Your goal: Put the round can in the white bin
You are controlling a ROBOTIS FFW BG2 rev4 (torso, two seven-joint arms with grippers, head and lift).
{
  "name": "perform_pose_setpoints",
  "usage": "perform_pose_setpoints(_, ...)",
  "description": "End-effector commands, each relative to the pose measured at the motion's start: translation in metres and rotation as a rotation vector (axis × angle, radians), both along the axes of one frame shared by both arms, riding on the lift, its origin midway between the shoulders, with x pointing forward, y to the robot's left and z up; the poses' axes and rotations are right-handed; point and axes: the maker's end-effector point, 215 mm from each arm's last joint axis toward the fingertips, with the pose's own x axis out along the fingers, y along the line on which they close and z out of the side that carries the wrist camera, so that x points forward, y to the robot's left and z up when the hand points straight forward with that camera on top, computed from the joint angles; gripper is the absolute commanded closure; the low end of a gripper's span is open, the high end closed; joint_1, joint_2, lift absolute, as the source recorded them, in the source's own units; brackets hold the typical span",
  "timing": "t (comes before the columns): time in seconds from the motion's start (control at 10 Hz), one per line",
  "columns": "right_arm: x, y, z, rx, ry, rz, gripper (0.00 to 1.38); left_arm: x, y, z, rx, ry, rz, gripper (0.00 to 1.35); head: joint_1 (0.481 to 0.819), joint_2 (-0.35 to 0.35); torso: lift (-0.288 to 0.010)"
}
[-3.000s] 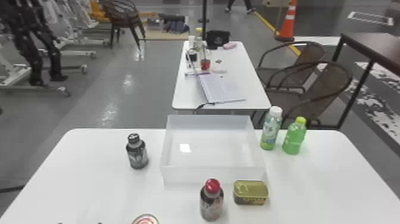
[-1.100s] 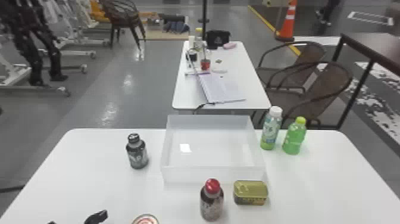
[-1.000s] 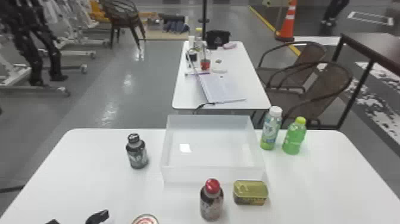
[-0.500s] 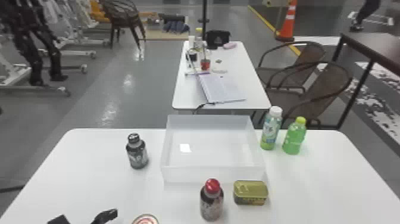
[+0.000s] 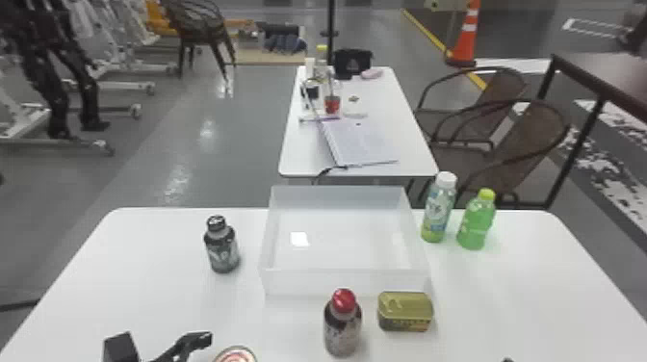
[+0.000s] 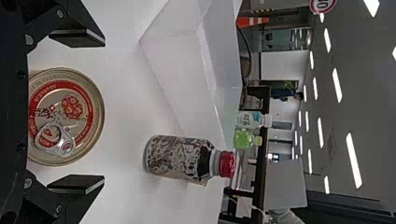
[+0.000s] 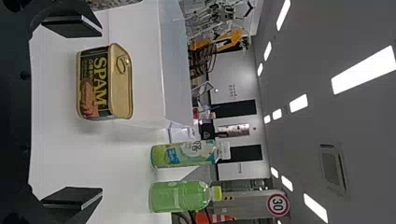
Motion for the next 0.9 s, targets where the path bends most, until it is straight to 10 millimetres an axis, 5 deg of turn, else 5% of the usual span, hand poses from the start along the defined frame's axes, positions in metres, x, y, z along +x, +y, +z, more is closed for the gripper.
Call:
perform_pose_setpoints(0.0, 0.003, -0.001, 0.003, 0.001, -0.008, -0.001, 0.1, 0.0, 0.005, -0.013, 0.041, 0.049, -0.011, 0.25, 0.549, 0.0, -0.1)
perform_pose_setpoints(0.8, 0.005, 0.0, 0.004, 0.006, -0.012, -0.005, 0.09, 0.003, -0.009, -0.024, 0.098, 0.082, -0.09, 0.25, 0.549, 0.0, -0.1)
